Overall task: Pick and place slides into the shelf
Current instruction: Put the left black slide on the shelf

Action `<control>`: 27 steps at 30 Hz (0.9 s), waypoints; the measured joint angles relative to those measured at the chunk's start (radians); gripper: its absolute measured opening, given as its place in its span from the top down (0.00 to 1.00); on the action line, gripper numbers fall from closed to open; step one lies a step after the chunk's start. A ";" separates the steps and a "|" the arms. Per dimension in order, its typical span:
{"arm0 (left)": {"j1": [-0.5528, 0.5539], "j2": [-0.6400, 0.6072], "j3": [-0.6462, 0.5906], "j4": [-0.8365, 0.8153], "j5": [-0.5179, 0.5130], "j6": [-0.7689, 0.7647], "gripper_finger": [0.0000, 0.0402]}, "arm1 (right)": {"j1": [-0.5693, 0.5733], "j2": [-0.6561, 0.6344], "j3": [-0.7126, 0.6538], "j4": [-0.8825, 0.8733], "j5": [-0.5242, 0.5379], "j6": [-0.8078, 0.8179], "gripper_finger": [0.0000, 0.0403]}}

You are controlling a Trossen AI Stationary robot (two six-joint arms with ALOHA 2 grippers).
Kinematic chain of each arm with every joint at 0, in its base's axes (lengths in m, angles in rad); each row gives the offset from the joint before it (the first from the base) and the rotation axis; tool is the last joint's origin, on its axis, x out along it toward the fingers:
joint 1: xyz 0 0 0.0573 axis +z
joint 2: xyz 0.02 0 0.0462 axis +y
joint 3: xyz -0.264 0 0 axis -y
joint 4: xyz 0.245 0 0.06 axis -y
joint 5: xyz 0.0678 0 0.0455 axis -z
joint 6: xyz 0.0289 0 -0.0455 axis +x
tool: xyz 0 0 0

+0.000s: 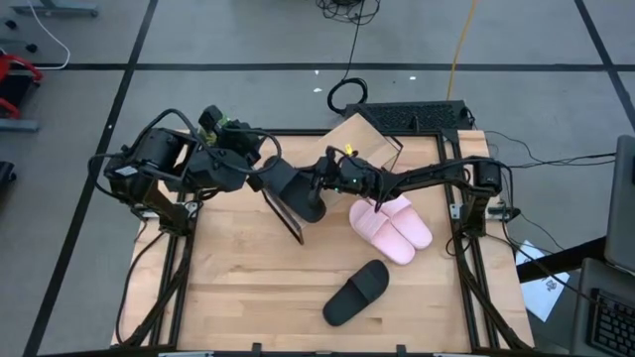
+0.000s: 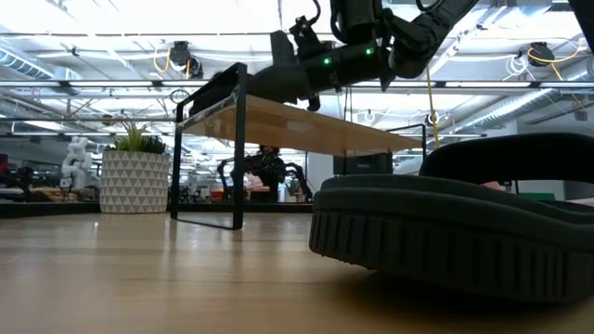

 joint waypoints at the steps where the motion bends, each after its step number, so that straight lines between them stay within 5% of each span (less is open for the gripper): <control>1: 0.000 0.000 0.000 0.000 0.000 0.000 0.78 | 0.000 -0.001 0.000 0.003 0.001 0.000 0.99; 27: 0.000 0.000 0.000 0.000 -0.002 0.021 0.78 | -0.003 -0.003 -0.041 -0.033 0.000 -0.001 0.99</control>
